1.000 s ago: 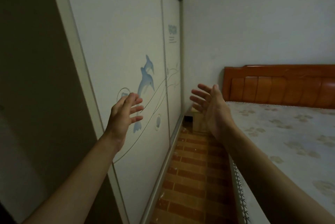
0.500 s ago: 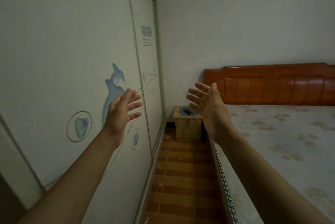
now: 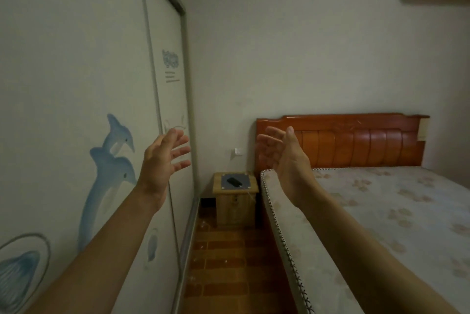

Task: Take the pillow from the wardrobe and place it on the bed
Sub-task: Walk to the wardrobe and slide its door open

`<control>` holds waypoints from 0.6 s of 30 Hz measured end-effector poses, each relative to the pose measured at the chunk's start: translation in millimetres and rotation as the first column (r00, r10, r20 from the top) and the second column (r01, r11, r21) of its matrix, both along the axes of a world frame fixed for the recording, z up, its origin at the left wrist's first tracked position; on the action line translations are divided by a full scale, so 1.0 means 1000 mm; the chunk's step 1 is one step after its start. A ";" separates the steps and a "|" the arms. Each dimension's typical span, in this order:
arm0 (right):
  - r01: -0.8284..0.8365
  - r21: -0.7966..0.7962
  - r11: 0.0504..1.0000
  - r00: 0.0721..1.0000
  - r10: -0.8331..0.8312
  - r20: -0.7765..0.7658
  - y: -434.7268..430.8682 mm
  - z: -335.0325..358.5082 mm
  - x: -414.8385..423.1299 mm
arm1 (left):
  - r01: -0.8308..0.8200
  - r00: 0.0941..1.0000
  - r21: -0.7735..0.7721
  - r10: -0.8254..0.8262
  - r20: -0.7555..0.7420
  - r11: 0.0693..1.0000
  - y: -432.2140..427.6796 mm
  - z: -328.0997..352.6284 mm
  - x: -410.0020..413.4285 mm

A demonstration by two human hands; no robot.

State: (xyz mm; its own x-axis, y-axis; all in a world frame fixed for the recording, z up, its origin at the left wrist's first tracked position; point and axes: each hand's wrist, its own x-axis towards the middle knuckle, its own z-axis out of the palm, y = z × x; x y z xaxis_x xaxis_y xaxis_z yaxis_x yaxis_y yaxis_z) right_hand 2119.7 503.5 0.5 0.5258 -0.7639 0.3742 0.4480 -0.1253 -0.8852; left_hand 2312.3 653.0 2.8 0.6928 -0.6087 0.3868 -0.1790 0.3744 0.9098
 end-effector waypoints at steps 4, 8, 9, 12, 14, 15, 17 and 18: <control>0.045 -0.003 0.999 0.999 -0.045 0.001 -0.028 0.000 0.038 | 0.027 1.000 -0.007 -0.028 -0.009 1.000 -0.035 0.000 0.046; 0.067 -0.002 0.998 0.997 -0.067 -0.028 -0.058 -0.009 0.067 | 0.065 0.996 0.013 -0.064 -0.057 0.998 -0.074 -0.011 0.080; 0.075 0.003 0.997 0.997 -0.074 -0.027 -0.066 -0.011 0.074 | 0.071 0.996 0.016 -0.070 -0.058 0.997 -0.085 -0.013 0.088; 0.086 0.016 0.996 0.996 -0.086 -0.032 -0.098 -0.015 0.097 | 0.076 0.996 0.032 -0.075 -0.052 0.997 -0.118 -0.019 0.111; 0.086 0.019 0.996 0.996 -0.085 -0.038 -0.125 -0.021 0.114 | 0.073 0.997 0.048 -0.072 -0.027 0.996 -0.145 -0.025 0.127; 0.082 0.028 0.996 0.996 -0.081 -0.032 -0.135 -0.022 0.120 | 0.073 0.997 0.054 -0.072 -0.019 0.996 -0.154 -0.027 0.133; 0.090 0.036 0.995 0.996 -0.089 -0.018 -0.161 -0.025 0.133 | 0.072 0.997 0.063 -0.071 -0.006 0.995 -0.180 -0.029 0.143; 0.095 0.029 0.995 0.995 -0.095 -0.014 -0.180 -0.026 0.142 | 0.067 0.998 0.064 -0.067 -0.002 0.996 -0.198 -0.029 0.151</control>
State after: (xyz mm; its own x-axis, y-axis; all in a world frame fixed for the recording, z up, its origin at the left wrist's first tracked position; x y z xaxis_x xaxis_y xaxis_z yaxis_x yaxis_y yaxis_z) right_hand 2261.3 323.6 -25.7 0.4547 -0.8215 0.3440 0.4239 -0.1401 -0.8948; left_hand 2463.7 454.6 -26.1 0.6495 -0.6772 0.3458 -0.1559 0.3265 0.9323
